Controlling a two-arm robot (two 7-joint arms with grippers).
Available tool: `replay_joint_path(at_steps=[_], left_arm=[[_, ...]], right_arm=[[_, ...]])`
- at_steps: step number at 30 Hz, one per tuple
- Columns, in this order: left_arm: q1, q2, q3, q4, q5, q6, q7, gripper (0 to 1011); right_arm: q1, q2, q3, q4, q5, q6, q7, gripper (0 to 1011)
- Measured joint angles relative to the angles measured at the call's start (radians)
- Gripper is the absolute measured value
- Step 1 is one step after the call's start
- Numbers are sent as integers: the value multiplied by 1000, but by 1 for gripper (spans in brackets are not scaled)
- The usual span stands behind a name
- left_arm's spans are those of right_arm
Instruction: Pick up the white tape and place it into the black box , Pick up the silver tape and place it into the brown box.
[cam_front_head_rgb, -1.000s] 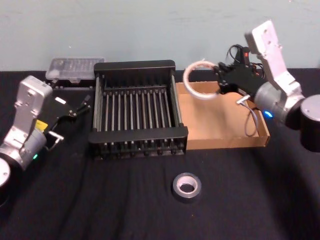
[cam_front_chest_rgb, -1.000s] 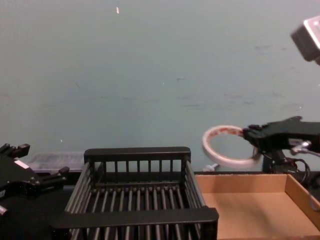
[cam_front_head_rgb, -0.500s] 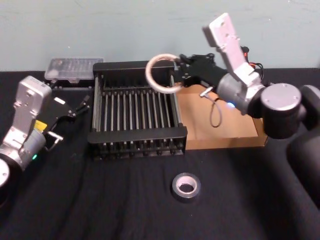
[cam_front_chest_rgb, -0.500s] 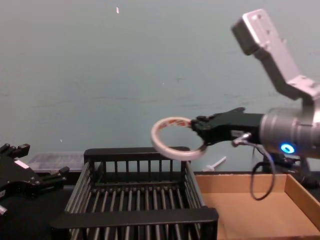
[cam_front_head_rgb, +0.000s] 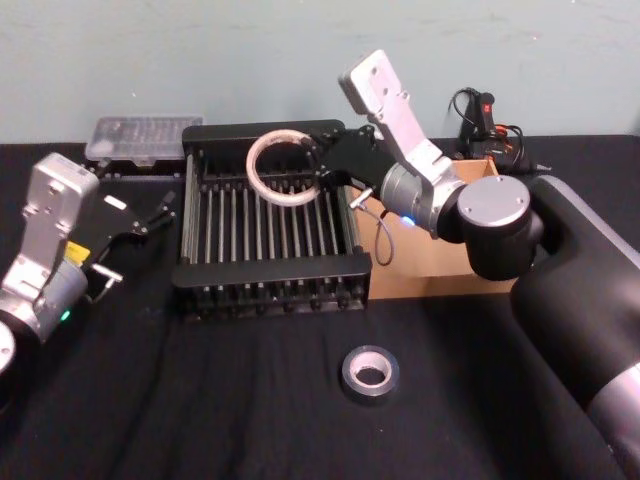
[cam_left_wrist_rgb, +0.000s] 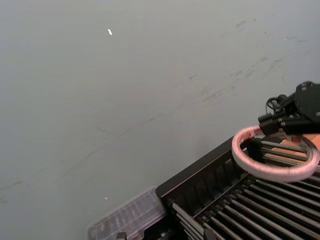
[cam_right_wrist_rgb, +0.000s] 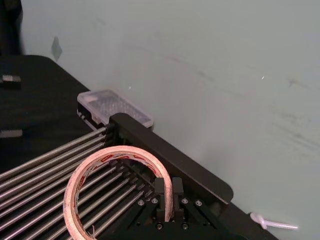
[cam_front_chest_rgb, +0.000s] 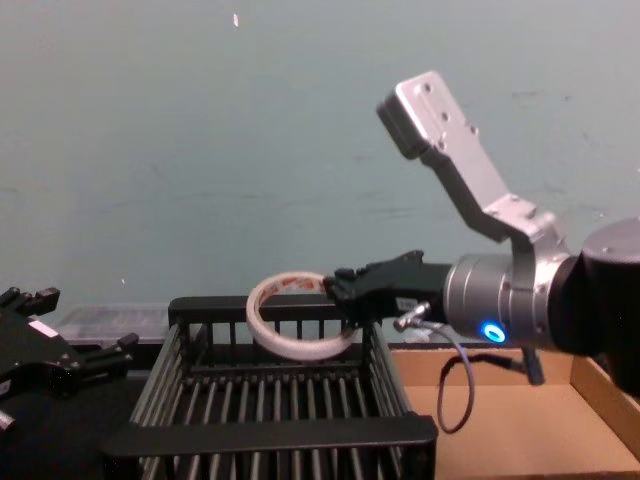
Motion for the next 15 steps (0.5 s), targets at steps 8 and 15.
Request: replay_joint_path(at_steps=[8,15], left_arm=[[0,0,0,0,0,0,0,1001],[0,0,0,0,0,0,0,1001]], right_arm=[[13,-14,-10,51,-18,-13,-4,92],[12,-13,-8,46,-17,-12,-4,92]])
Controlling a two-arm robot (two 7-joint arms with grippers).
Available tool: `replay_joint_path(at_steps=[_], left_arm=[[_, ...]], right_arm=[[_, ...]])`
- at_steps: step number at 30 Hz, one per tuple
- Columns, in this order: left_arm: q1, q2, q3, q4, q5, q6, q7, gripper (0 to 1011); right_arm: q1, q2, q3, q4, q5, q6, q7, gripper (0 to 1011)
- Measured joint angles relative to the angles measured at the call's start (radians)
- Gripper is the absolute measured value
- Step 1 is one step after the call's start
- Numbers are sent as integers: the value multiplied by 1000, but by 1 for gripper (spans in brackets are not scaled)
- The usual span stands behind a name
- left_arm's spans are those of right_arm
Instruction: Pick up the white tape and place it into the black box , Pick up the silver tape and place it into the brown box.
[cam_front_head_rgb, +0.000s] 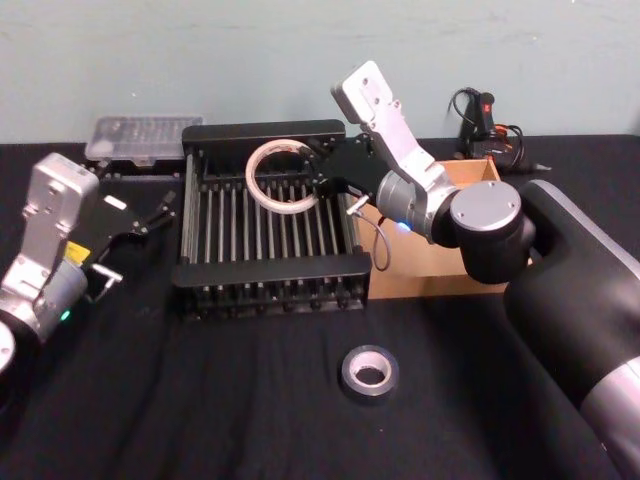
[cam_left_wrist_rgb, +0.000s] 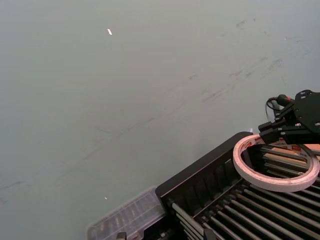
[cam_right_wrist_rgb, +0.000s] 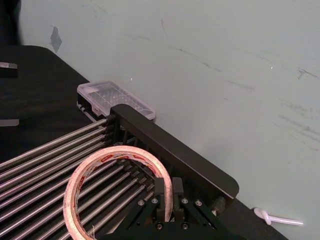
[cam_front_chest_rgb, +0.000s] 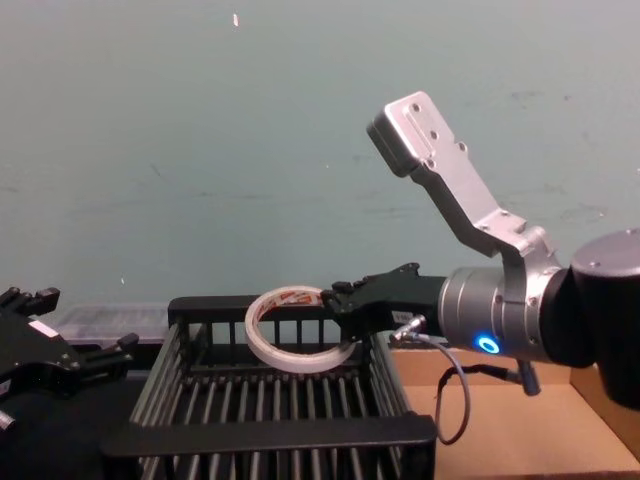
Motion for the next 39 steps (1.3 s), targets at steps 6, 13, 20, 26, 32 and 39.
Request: replay_joint_path(at_steps=[6,13,20,26,32,39], left_arm=[[0,0,0,0,0,0,0,1001],[0,0,0,0,0,0,0,1001],[0,0,0,0,0,0,0,1001],[0,0,0,0,0,0,0,1001],[0,0,0,0,0,0,0,1002],[0,0,0,0,0,0,0,1001]], right_arm=[[-1,1,1,-3,1,1,0,218],[-2,1,2,-5,3,3,0,410],[-3,2,3,-6,4,3,0,654],[-3,2,3,-7,5,4,0,821],[-3,2,3,-7,5,4,0,1002],[-20,20,16,-40,13,12,7,1000]])
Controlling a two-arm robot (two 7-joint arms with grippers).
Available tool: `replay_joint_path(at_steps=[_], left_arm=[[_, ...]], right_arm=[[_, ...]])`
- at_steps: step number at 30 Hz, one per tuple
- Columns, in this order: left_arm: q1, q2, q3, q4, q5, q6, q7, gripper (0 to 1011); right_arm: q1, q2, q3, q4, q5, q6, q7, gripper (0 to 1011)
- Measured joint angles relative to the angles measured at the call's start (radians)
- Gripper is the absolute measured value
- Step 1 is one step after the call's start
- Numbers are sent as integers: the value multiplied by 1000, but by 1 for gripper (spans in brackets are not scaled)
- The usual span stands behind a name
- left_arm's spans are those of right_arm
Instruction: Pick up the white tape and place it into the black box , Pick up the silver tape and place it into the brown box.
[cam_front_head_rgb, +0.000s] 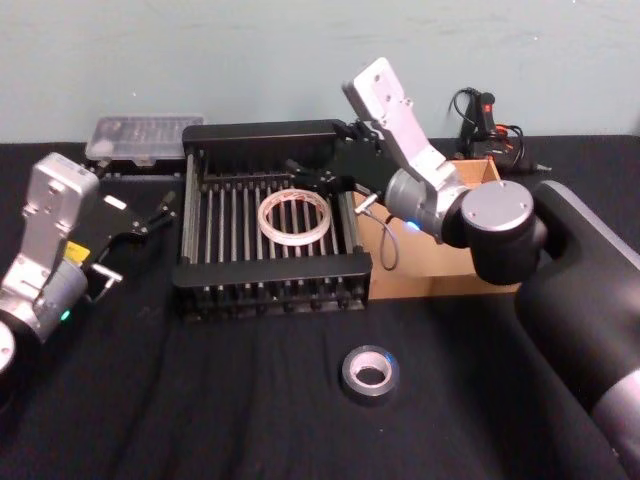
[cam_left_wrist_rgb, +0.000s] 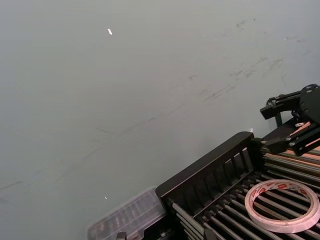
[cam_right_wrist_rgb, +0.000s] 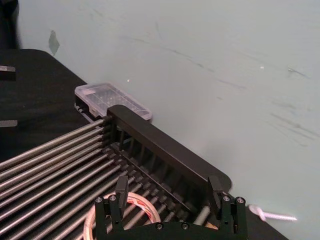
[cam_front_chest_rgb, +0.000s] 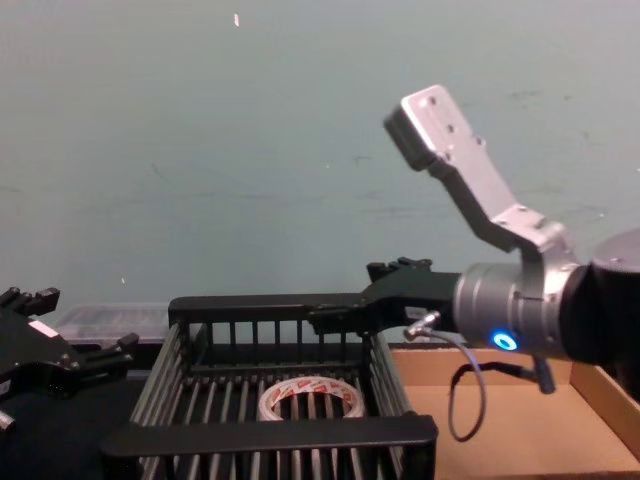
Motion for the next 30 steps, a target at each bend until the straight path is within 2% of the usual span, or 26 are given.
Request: replay_joint_path(at_steps=[6,12,19,30], left_arm=[[0,0,0,0,0,0,0,1002],[0,0,0,0,0,0,0,1001],[0,0,0,0,0,0,0,1001],[0,0,0,0,0,0,0,1001]], right_arm=[[-36,30,21,-67,14,18,4,1000],[-103,83,56,-182,36,44,4,1000],[-206,156,109,-338,73,78,0,1000],[-356,248,169,-518,120,130,-3,1000]])
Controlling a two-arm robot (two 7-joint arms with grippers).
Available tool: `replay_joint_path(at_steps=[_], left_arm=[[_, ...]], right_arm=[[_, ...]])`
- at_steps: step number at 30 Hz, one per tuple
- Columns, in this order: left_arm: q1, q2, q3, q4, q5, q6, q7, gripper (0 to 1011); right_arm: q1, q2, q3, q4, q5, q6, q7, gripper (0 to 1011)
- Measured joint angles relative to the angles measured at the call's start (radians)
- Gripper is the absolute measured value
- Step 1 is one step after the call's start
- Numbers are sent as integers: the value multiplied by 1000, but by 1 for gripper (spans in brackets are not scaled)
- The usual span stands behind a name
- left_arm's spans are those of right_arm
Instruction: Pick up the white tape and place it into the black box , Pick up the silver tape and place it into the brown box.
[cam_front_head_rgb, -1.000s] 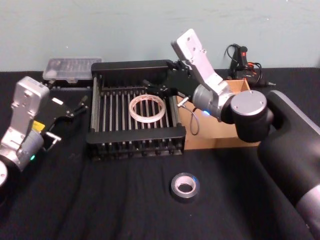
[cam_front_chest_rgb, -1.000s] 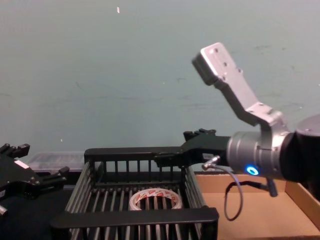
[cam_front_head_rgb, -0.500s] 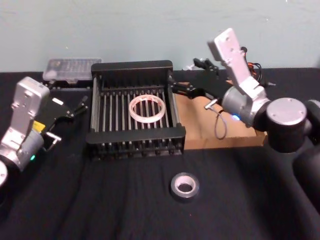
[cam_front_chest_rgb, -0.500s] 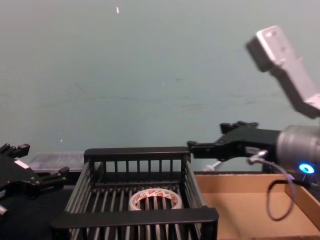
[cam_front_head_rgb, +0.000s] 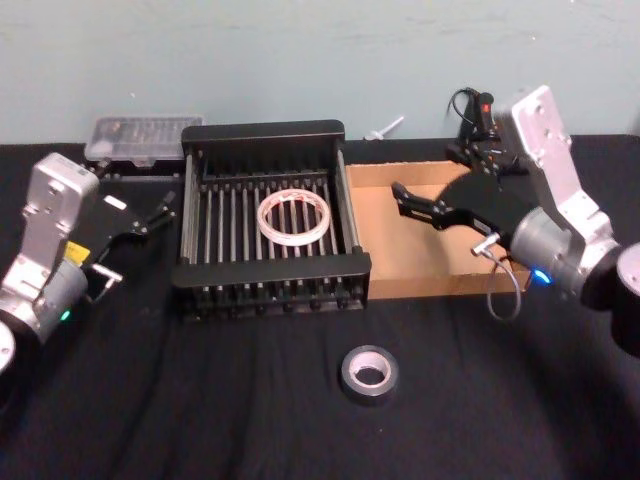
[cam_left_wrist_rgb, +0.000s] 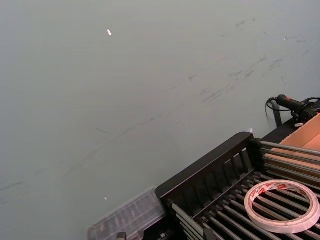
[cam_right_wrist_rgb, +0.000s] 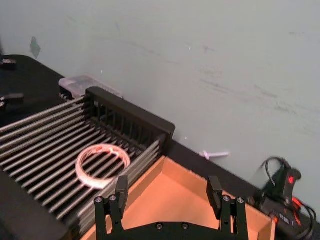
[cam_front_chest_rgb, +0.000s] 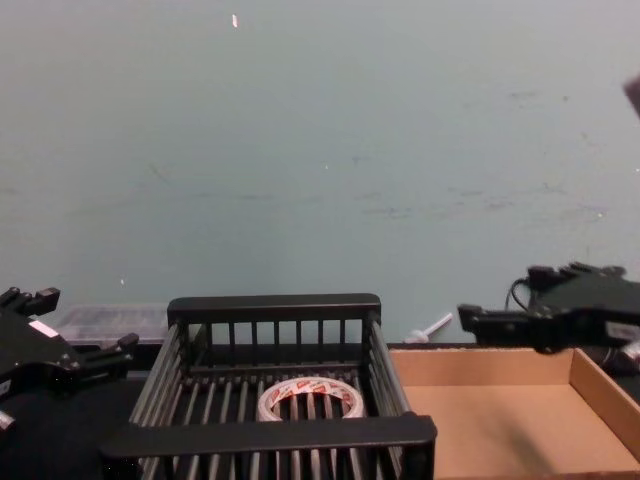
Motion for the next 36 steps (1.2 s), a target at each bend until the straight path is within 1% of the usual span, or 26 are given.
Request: replay_joint_path(at_steps=[5,6,9,14,17,18,21,22,25,36], left_arm=[[0,0,0,0,0,0,0,1001],[0,0,0,0,0,0,0,1001],[0,0,0,0,0,0,0,1001],[0,0,0,0,0,0,0,1001],[0,0,0,0,0,0,0,1001],[0,0,0,0,0,0,0,1001],[0,0,0,0,0,0,0,1001],[0,0,0,0,0,0,0,1001],[0,0,0,0,0,0,0,1001],[0,0,0,0,0,0,0,1001]], right_arm=[[-57,29,18,-57,21,22,1,1000],[-77,38,23,-73,29,32,3,1000],[-110,54,28,-101,41,50,6,1002],[-156,76,30,-137,57,76,11,1000],[-185,93,21,-158,66,102,17,1000],[-185,93,21,-158,66,102,17,1000],[-202,106,3,-172,68,132,23,1002],[-202,106,3,-172,68,132,23,1000],[-210,115,-16,-180,70,160,31,1000],[-192,122,-69,-176,76,226,54,1002]])
